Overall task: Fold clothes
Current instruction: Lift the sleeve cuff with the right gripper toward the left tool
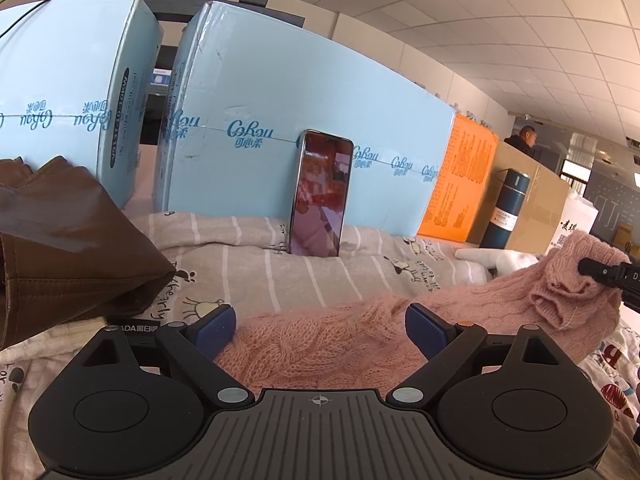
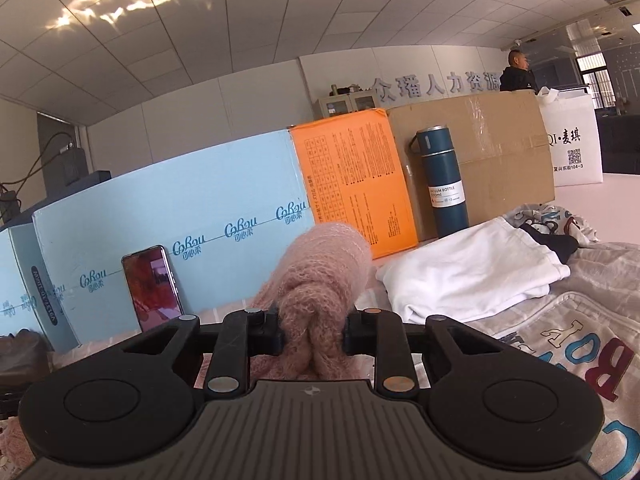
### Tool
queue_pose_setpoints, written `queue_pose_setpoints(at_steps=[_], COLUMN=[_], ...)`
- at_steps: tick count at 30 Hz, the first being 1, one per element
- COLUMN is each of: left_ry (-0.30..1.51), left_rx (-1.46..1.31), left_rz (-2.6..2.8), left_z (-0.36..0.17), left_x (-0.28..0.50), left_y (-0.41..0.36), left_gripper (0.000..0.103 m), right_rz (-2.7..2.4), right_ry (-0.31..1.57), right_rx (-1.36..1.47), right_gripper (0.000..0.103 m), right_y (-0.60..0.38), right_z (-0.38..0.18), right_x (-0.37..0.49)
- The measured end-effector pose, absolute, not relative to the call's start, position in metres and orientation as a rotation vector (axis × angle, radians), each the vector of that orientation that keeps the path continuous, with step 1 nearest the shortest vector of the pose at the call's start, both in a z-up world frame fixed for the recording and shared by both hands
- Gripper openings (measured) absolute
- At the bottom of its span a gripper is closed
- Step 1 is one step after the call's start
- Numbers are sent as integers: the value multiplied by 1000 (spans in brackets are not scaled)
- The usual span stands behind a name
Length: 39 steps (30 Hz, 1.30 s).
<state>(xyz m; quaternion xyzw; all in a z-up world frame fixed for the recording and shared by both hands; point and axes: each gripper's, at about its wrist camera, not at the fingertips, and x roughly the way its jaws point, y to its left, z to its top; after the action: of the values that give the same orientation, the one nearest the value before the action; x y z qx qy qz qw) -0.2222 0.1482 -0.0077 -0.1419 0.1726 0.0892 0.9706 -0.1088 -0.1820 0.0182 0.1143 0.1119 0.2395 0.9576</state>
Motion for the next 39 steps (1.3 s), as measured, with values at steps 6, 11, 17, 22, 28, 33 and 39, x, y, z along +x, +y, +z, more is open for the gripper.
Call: queue_pose_setpoints(at_steps=[6,11,17,22,28,33,39], left_ry=[347,351,391,462,475,495,476], left_rx=[-282,-279,-263,-186,-175,-195,-292], left_rz=[173,167,115,80,61,68,107], left_z=[-8,-8,-12,-19,-21,-22,-22], left_x=[-222,-222,-217,-209,-209,-207,-206], left_y=[146,144,136,121,117,121,134], left_gripper=[94,94,94,94,94,94,94], right_rz=[373,215,162,184,247,356,543], right_ry=[201,222,230,102,-77,-222,-358], right_rx=[236,219,175,1,-350,-584,-760], right_gripper=[21,22,23,24,24,24,24], right_y=[-213,-239,-241,-213,-161,-118,-74], right_z=[22,14,6,11,6,-7,-29], right_x=[-107,-92,-87,-106,-140,-174,-211])
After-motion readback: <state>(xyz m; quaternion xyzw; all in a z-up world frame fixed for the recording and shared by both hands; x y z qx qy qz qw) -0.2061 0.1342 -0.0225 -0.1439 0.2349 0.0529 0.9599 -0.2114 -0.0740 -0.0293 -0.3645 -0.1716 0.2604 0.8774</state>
